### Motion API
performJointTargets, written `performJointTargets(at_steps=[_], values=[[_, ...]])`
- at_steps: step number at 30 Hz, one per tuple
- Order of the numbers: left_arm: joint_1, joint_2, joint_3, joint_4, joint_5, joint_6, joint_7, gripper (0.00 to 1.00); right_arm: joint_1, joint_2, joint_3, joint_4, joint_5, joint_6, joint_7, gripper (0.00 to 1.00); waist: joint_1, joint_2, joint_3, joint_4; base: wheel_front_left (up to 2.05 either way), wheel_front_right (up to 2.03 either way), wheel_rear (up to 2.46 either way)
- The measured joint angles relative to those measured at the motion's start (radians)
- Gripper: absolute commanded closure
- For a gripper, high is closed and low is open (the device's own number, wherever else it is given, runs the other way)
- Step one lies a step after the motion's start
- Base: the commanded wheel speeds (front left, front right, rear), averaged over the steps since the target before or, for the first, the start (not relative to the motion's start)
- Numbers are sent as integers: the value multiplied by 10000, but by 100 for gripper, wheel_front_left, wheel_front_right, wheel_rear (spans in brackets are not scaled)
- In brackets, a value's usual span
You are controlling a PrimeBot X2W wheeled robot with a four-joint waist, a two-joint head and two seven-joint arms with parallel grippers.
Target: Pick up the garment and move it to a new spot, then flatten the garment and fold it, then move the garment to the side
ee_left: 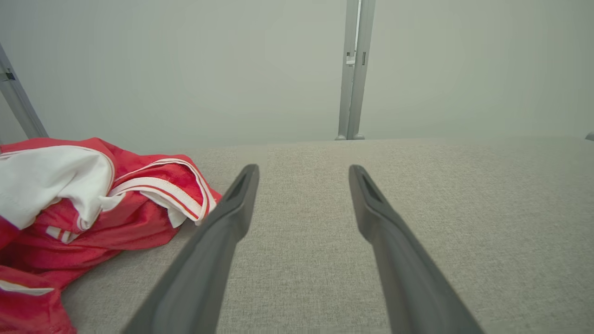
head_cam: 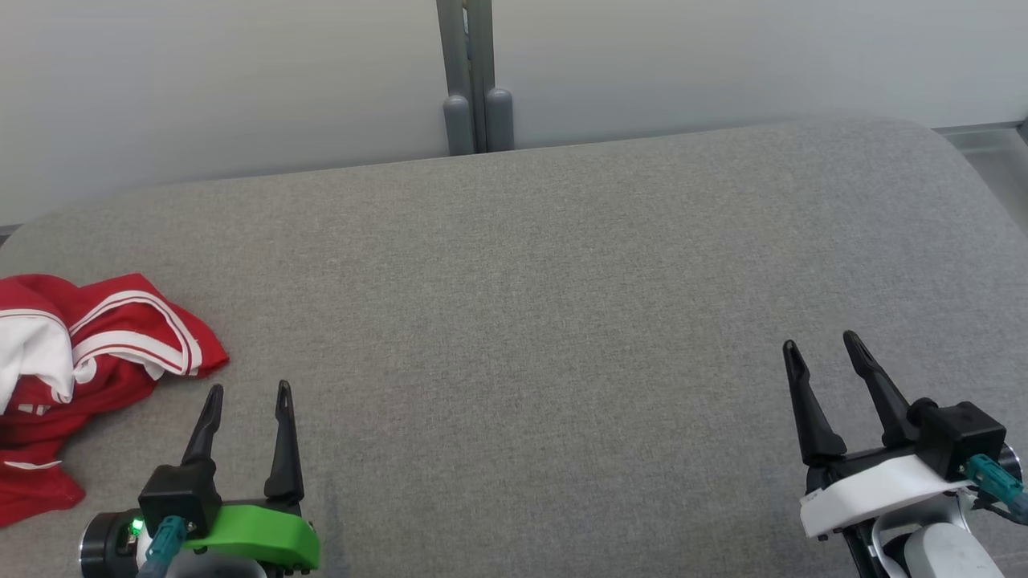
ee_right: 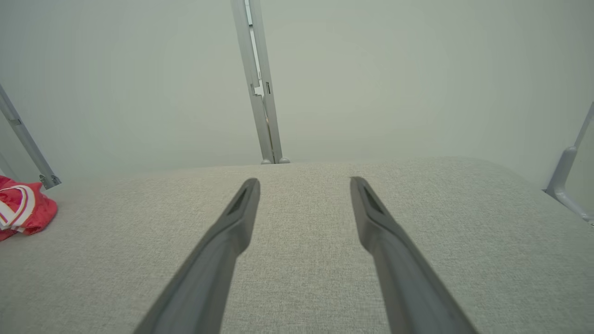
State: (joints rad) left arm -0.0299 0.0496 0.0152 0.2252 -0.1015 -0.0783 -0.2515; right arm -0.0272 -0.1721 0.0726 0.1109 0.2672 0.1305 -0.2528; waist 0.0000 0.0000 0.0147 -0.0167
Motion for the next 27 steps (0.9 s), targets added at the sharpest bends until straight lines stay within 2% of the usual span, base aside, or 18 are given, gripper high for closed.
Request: performJointTargets(at_steps=[10, 15, 21, 27], values=[[23, 0, 35, 376, 305, -2, -127, 0, 72, 21, -19, 67, -339, 0, -92, 0, 0, 0, -79, 47, 0, 0, 0], [24, 0, 71, 541, 215, 75, -127, 0, 145, -52, 98, 35, -336, 0, -98, 0, 0, 0, -96, 285, 0, 0, 0], [-5, -4, 35, 709, 102, 176, -127, 0, 184, -111, 527, -8, -332, 2, -98, 0, 0, 0, -86, 1068, 0, 0, 0], [4, -4, 188, 890, -19, 217, -127, 0, -27, -165, 1106, 197, -222, 2, -100, 0, 0, 0, -58, 2343, 0, 0, 0]])
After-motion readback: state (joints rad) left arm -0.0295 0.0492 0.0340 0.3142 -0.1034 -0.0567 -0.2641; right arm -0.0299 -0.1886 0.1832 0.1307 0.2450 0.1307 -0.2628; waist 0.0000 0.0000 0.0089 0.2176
